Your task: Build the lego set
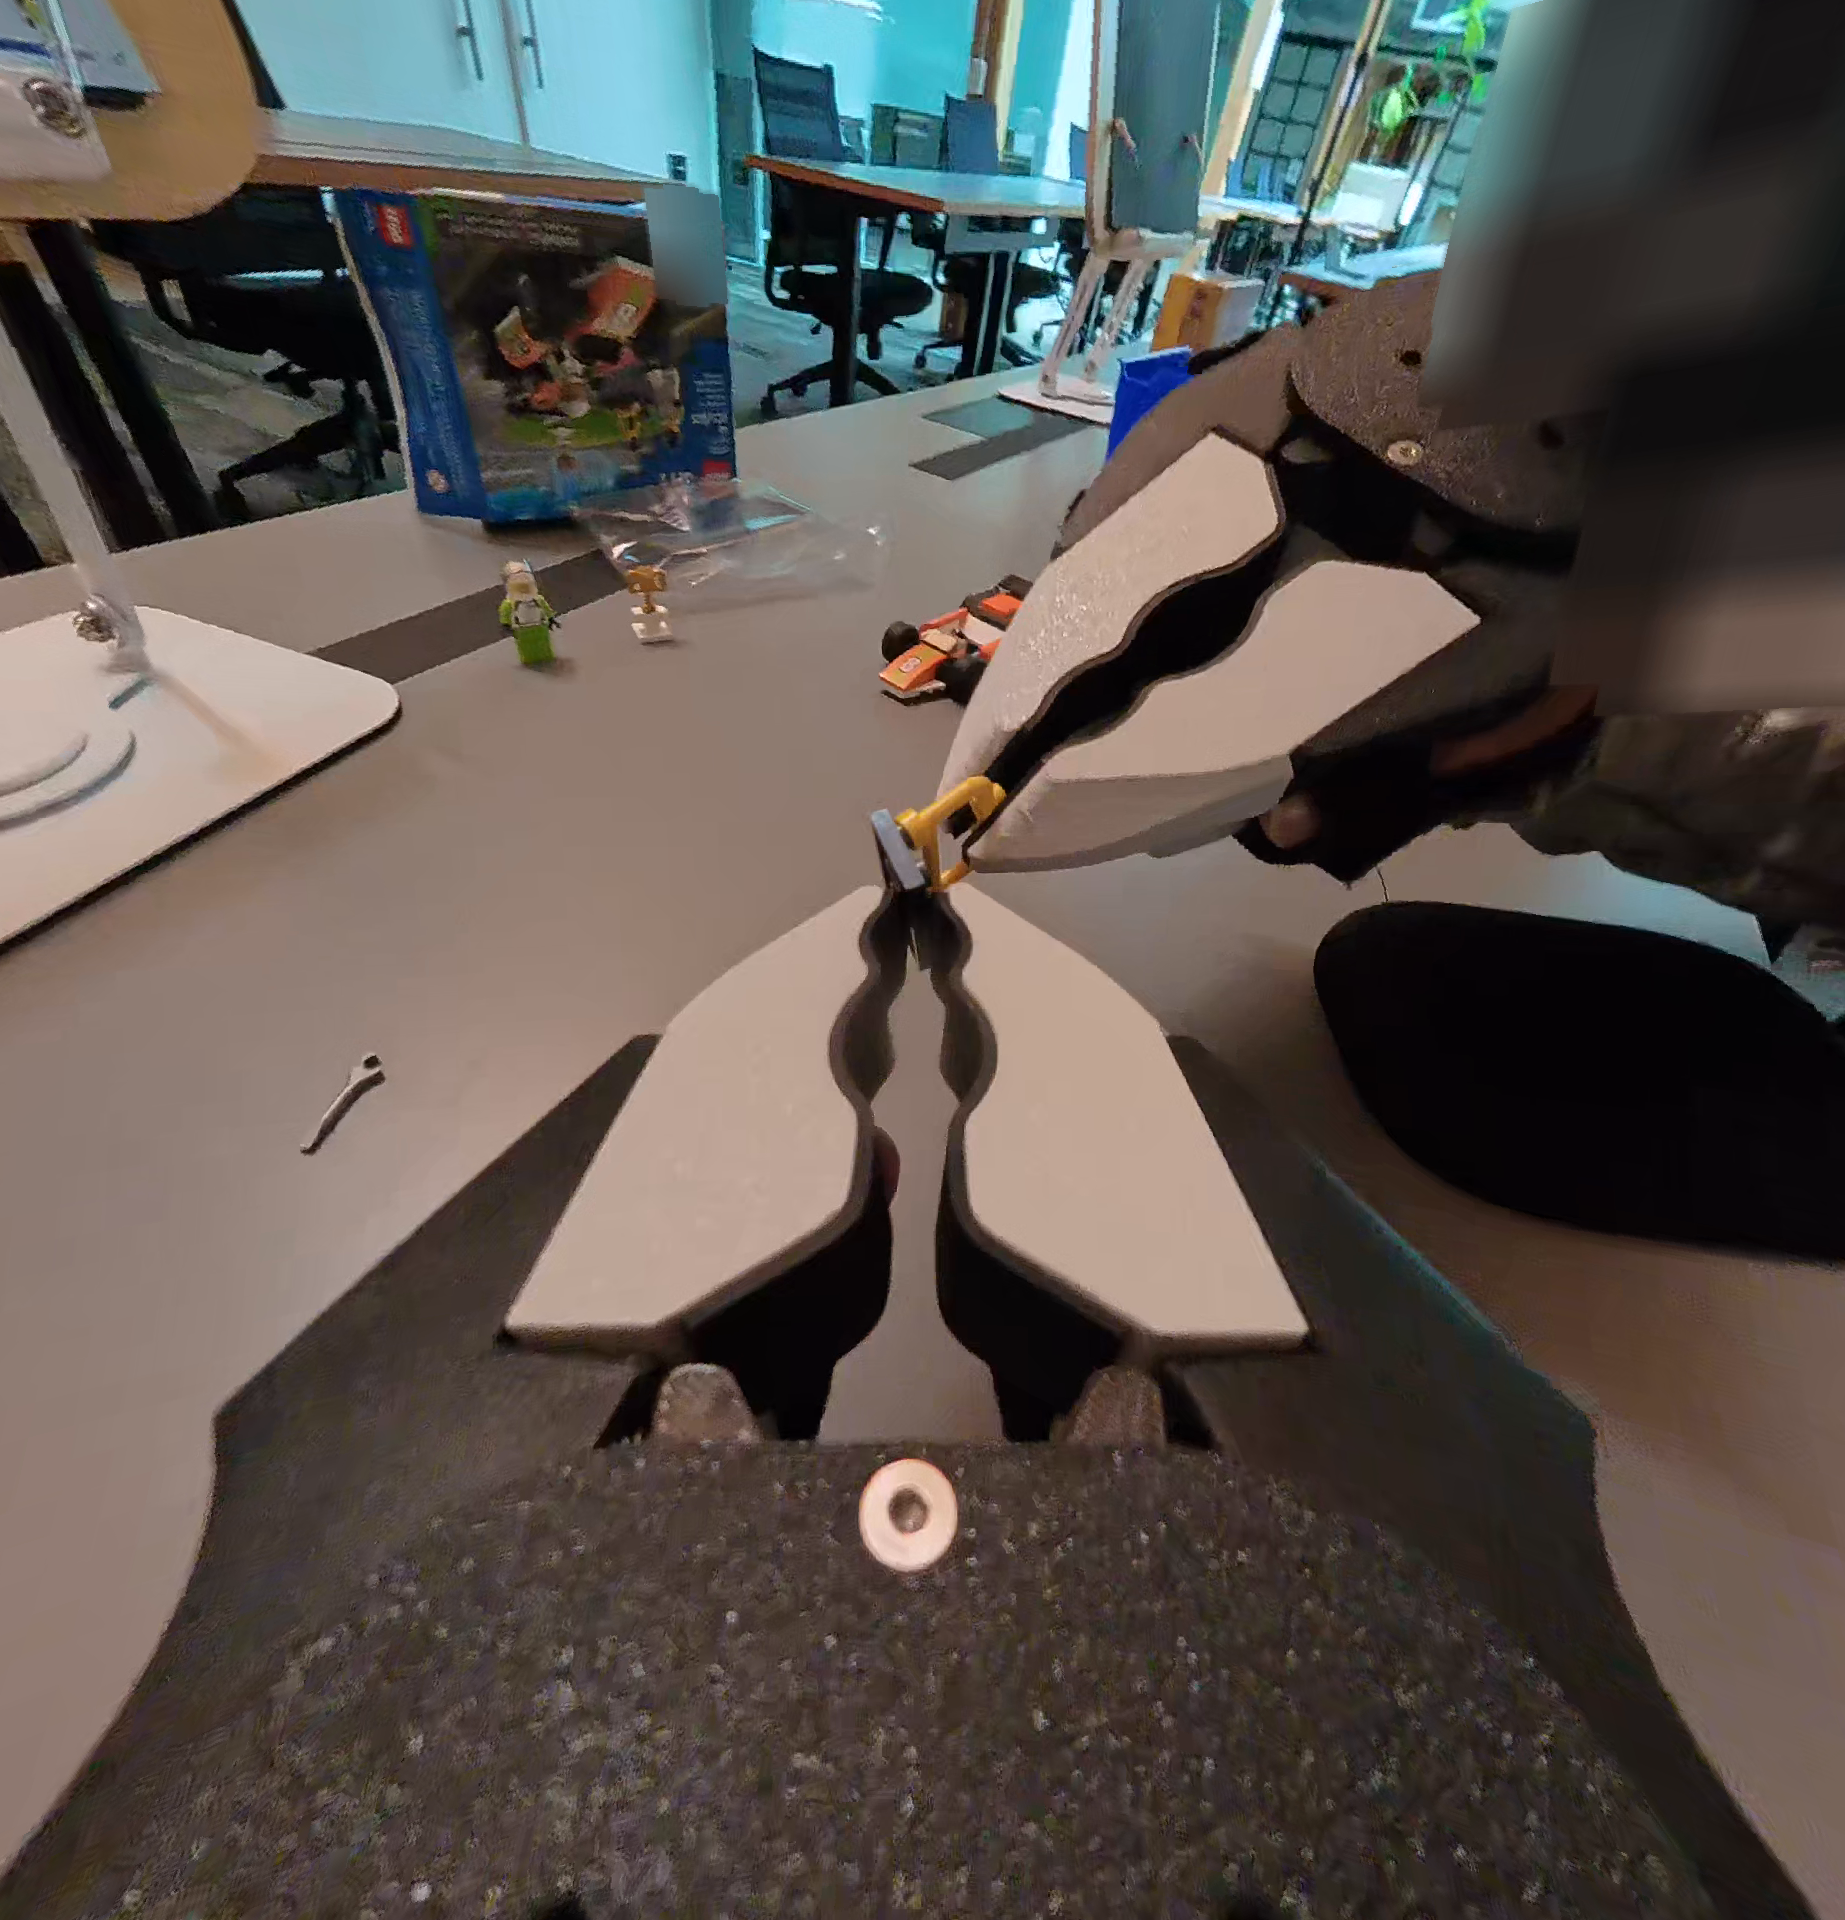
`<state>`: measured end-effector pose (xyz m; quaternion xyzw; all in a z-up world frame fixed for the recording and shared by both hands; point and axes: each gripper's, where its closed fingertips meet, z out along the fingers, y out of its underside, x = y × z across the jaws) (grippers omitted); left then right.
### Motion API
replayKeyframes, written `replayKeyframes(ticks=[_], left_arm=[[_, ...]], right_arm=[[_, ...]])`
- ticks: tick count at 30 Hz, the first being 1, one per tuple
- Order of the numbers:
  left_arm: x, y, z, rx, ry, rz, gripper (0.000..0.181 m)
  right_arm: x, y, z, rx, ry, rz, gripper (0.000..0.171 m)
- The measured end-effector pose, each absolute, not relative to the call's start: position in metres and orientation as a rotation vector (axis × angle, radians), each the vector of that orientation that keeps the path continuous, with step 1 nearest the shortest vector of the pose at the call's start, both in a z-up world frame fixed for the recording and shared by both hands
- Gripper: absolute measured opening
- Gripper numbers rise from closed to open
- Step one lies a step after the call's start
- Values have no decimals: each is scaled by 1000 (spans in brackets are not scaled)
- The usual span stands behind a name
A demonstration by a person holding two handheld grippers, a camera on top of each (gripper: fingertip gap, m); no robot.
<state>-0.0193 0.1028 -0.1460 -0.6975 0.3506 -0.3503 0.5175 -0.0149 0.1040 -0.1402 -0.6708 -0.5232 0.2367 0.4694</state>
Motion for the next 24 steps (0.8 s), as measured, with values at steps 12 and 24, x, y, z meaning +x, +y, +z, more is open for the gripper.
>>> replayKeyframes(ticks=[12, 24], left_arm=[[-16, 97, -150, -1660, 994, -703, 6], [-14, 89, -142, -1592, 1087, -713, 5]], right_arm=[[-13, 99, -144, -1620, -1195, 562, 4], [-17, 98, -132, -1575, -1215, 652, 4]])
